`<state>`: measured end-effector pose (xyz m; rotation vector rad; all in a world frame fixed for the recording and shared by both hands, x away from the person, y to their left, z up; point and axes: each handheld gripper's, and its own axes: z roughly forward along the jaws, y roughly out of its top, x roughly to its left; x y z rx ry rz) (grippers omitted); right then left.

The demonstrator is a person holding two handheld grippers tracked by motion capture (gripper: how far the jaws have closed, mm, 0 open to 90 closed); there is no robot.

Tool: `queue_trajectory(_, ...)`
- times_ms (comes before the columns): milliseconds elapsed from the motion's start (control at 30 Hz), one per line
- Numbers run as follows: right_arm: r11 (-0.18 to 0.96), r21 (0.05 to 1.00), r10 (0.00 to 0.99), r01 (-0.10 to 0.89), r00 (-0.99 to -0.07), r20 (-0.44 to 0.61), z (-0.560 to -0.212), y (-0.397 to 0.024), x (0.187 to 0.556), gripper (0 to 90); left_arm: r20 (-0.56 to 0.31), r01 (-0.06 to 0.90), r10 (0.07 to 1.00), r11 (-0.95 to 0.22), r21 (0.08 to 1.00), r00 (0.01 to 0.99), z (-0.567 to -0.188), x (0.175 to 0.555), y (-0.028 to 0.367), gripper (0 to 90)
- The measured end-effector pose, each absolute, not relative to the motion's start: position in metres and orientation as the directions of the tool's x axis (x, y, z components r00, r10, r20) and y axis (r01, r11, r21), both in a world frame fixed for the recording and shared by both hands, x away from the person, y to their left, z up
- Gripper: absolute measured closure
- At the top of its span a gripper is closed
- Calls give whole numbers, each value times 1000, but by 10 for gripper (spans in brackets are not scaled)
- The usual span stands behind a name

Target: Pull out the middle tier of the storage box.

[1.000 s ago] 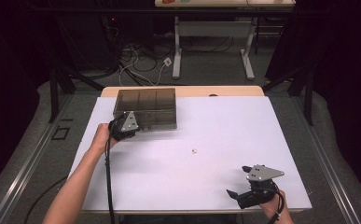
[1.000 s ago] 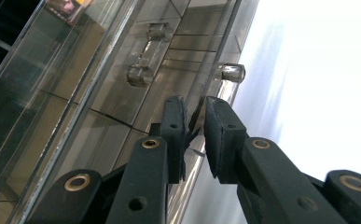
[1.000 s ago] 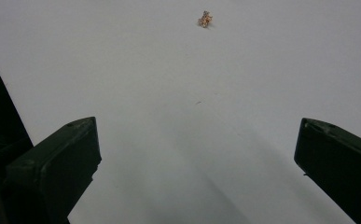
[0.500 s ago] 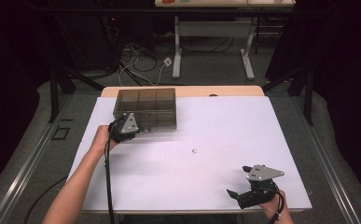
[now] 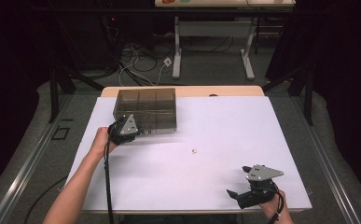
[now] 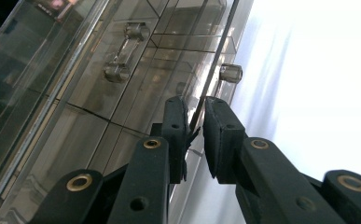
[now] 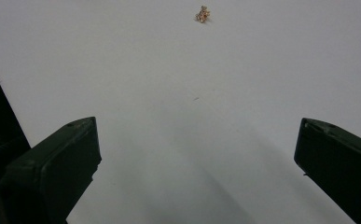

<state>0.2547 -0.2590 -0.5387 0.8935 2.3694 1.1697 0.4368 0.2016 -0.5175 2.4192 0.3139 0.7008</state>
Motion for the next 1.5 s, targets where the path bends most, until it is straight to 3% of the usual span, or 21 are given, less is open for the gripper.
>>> queue_trajectory(1000, 464, 797, 673, 387, -739, -32, -539, -259, 255, 0, 373, 62, 349, -796, 601, 860, -516, 428, 204, 793)
queue_trajectory(1133, 461, 798, 673, 388, -739, -30, -540, -259, 256, 0, 360, 72, 359, -787, 612, 861, -516, 428, 205, 791)
queue_trajectory(1333, 458, 802, 673, 385, -739, -30, -540, -259, 256, 0, 319, 97, 414, -725, 682, 853, -509, 429, 210, 714)
queue_trajectory(1500, 468, 793, 669, 390, -743, -29, -539, -259, 256, 0, 301, 128, 460, -696, 706, 836, -504, 432, 212, 763)
